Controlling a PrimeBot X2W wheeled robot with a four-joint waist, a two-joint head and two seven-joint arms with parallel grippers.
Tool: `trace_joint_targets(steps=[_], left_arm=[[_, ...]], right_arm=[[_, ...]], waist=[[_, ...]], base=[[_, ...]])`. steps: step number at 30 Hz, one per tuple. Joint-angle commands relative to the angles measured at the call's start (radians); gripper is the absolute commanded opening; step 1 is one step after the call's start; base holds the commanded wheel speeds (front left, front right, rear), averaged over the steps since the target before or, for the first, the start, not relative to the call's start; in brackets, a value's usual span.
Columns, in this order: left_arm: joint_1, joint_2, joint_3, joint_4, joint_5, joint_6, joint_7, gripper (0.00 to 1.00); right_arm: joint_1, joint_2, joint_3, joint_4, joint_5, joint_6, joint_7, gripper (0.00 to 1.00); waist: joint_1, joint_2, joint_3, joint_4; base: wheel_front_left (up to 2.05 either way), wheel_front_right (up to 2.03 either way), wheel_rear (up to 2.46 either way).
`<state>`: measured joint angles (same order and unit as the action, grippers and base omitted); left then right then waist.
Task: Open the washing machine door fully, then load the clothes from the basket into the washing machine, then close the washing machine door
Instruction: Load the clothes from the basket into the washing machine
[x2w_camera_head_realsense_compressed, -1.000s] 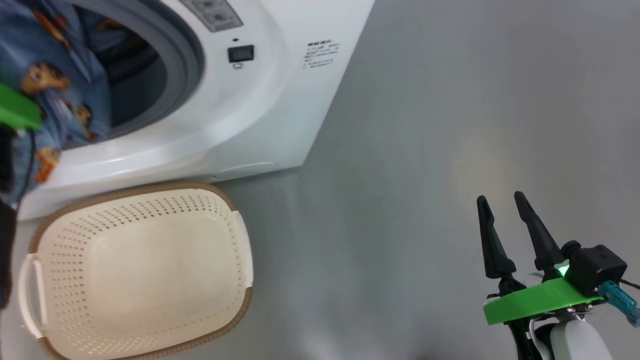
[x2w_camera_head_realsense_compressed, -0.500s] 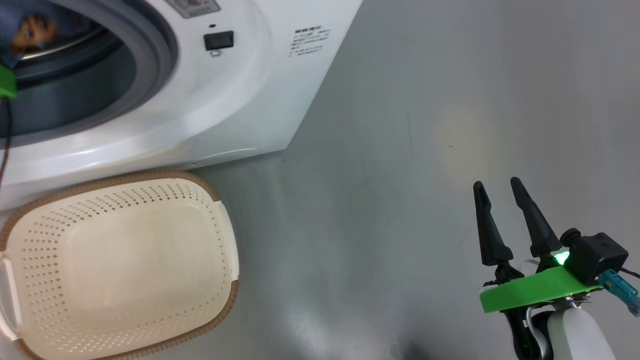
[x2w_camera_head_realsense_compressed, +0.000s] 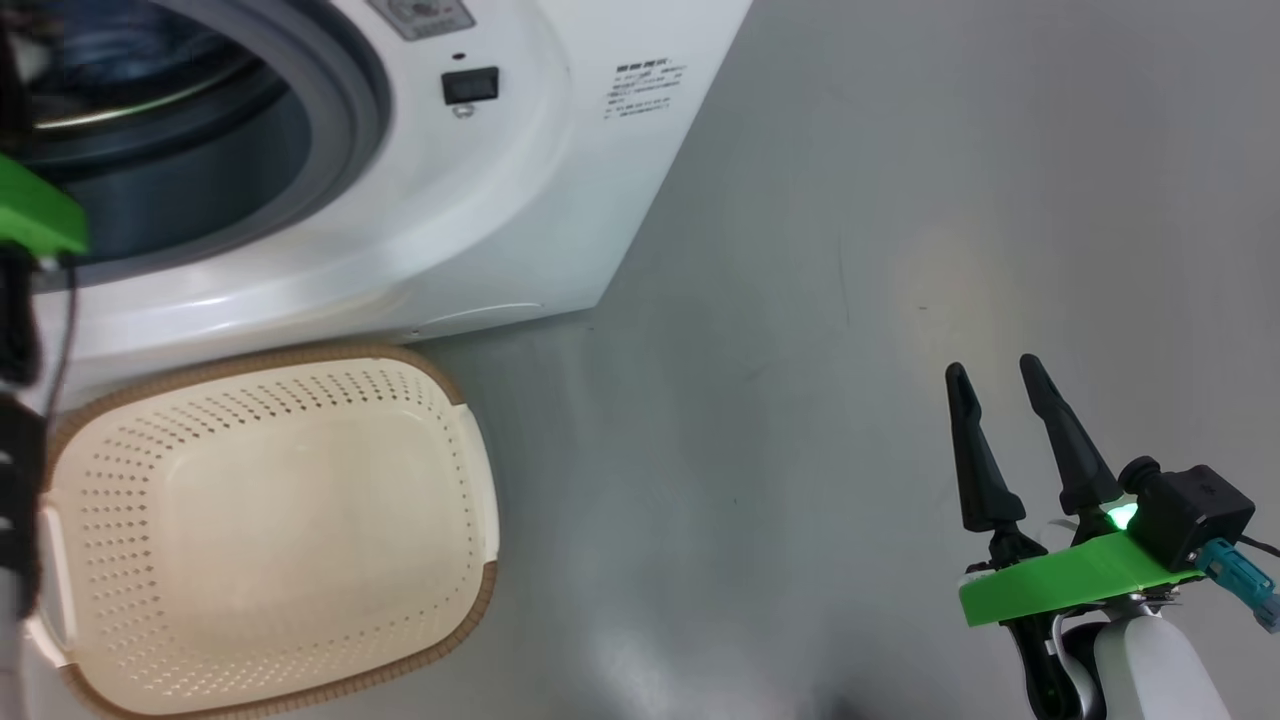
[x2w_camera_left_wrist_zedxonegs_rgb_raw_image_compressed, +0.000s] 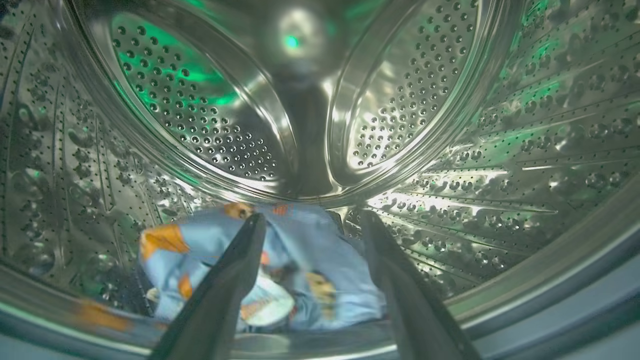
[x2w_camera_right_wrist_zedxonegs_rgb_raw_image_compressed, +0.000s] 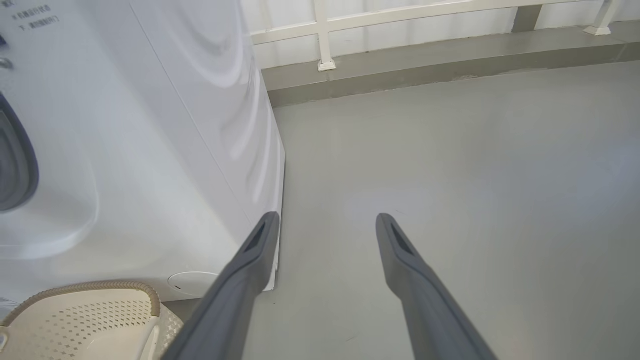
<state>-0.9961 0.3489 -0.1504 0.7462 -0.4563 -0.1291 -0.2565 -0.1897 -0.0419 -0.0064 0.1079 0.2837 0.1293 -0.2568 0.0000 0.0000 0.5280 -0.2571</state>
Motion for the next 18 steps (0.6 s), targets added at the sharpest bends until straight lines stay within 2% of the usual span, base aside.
trace_joint_targets(steps=[1,18], left_arm=[[0.031,0.031,0.027,-0.029,-0.007,-0.002,-0.005,1.0],[0.358,-0.094,0.111,-0.165,0.068,-0.002,-0.005,1.0]], right_arm=[[-0.004,-0.008,0.025,-0.018,-0.009,0.001,-0.005,1.0],[0.02,-0.008,0.007,0.012,-0.055,0.001,-0.005,1.0]], waist=[[0.0,0.0,-0.011,0.009],[0.0,0.0,-0.147,0.084]], base=[[0.0,0.0,0.0],[0.0,0.0,0.0]])
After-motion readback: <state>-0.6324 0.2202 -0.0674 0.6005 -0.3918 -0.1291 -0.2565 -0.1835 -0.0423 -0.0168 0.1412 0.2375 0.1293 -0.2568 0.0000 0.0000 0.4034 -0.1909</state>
